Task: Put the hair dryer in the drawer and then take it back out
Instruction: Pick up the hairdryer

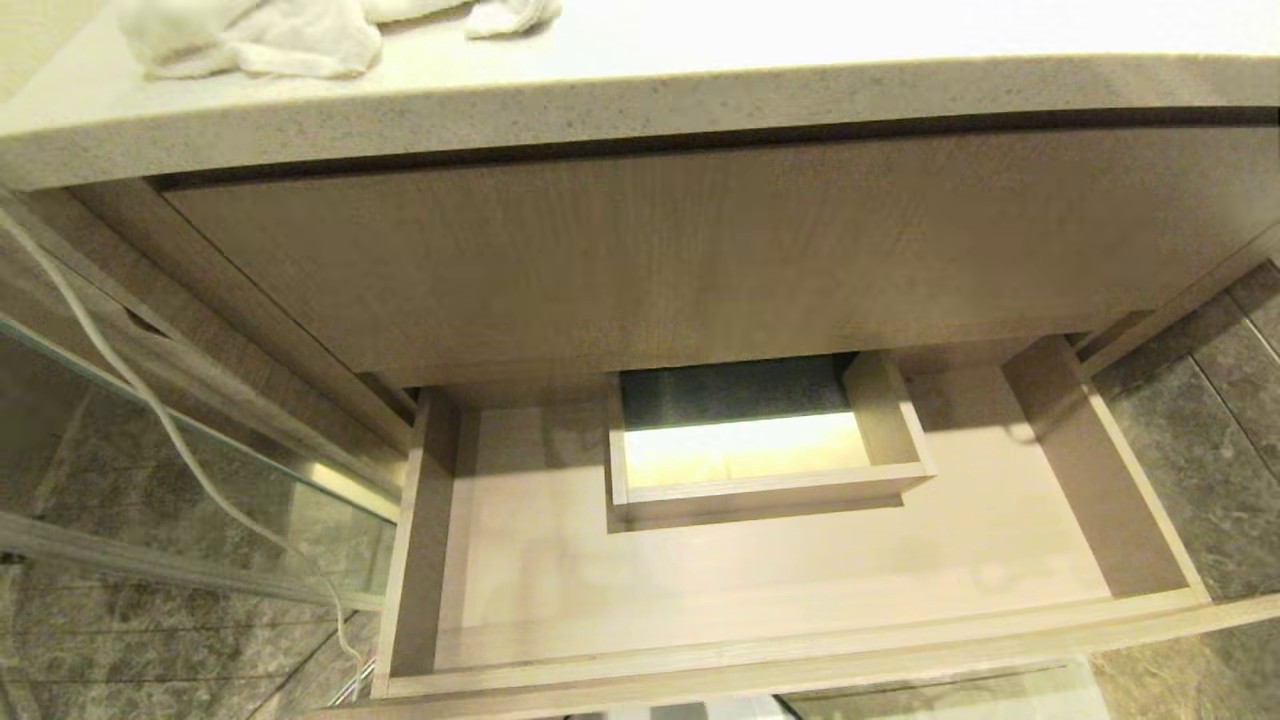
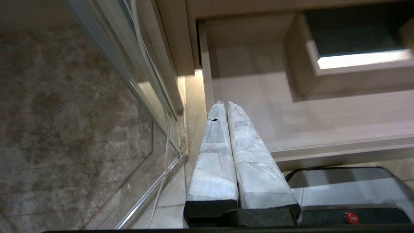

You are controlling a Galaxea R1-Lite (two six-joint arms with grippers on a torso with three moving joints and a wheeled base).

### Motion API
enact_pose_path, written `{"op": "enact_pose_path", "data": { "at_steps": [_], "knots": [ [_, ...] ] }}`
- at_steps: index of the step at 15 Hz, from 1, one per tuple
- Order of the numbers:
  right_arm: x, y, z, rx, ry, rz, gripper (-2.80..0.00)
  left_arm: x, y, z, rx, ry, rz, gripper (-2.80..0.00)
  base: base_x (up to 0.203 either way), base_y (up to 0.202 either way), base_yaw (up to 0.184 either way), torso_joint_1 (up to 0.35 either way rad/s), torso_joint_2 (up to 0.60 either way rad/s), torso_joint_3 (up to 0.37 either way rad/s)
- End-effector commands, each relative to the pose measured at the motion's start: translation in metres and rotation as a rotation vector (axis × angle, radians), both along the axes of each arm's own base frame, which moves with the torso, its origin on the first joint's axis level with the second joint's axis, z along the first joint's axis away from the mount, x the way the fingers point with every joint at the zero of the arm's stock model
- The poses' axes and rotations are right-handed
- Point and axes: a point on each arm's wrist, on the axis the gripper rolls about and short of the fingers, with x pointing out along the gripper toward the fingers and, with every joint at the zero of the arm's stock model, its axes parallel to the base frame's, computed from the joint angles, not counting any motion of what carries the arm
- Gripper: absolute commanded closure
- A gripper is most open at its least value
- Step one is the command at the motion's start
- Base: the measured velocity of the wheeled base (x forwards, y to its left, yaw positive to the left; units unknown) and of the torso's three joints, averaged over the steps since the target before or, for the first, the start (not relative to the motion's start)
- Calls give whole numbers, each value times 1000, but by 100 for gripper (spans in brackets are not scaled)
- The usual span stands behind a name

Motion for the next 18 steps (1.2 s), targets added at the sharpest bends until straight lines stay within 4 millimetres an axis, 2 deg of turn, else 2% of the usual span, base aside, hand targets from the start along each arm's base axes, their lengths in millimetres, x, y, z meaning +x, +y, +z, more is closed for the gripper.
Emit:
{"op": "enact_pose_path", "data": {
  "at_steps": [1,3,7,18],
  "knots": [
    [0,0,0,1,1,-1,0,0,0,0,0,1,0,0,0,0,0,47,-482,-207],
    [0,0,0,2,3,-1,0,0,0,0,0,1,0,0,0,0,0,184,-517,-212],
    [0,0,0,2,3,-1,0,0,0,0,0,1,0,0,0,0,0,433,-503,-229],
    [0,0,0,5,2,-1,0,0,0,0,0,1,0,0,0,0,0,312,-568,-262]
  ]
}}
